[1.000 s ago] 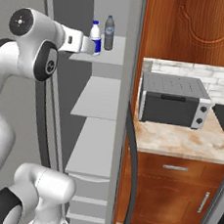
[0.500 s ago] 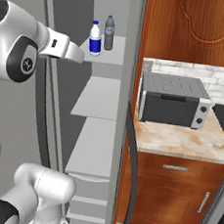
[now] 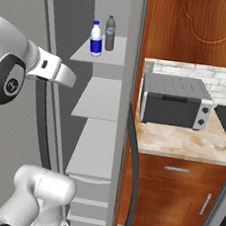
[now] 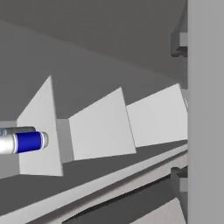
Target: Take the bottled waters from the counter and place them in the freezer to freeze. Close the freezer door after placing the bottles.
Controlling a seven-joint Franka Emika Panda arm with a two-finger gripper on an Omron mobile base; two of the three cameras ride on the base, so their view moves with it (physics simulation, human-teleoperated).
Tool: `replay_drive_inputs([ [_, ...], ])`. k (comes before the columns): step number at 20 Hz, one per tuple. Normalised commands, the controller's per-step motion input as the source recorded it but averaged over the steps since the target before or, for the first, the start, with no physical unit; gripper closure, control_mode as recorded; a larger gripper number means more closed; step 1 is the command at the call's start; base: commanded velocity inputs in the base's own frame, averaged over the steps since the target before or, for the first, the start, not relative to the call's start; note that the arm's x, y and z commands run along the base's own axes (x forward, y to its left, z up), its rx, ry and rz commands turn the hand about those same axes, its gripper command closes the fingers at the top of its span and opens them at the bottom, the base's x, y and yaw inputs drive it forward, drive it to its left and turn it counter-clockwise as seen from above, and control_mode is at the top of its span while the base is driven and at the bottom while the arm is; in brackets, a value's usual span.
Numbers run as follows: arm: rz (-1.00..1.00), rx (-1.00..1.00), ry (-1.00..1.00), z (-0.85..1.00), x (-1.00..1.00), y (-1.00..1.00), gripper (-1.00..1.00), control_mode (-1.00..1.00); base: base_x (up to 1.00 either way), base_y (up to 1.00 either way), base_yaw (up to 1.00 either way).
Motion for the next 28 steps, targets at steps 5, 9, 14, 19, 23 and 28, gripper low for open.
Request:
replay_drive_inputs([
  [5, 0.02, 0.06, 0.05, -0.39, -0.28, 0.00, -1.00, -1.00, 0.00, 0.00, 0.00],
  [9, 0.00, 0.00, 0.11, -0.34, -0.14, 0.00, -1.00, -1.00, 0.00, 0.00, 0.00],
  [14, 0.00, 0.10, 0.06, -0.32, -0.14, 0.00, -1.00, -1.00, 0.00, 0.00, 0.00],
  [19, 0.02, 0.12, 0.05, -0.25, -0.14, 0.01, -1.00, -1.00, 0.00, 0.00, 0.00],
  [23, 0.00, 0.01, 0.09, -0.18, -0.04, 0.00, -1.00, -1.00, 0.00, 0.00, 0.00],
  [28, 0.00, -0.01, 0.08, -0.35, 0.00, 0.05, -1.00, -1.00, 0.00, 0.00, 0.00],
])
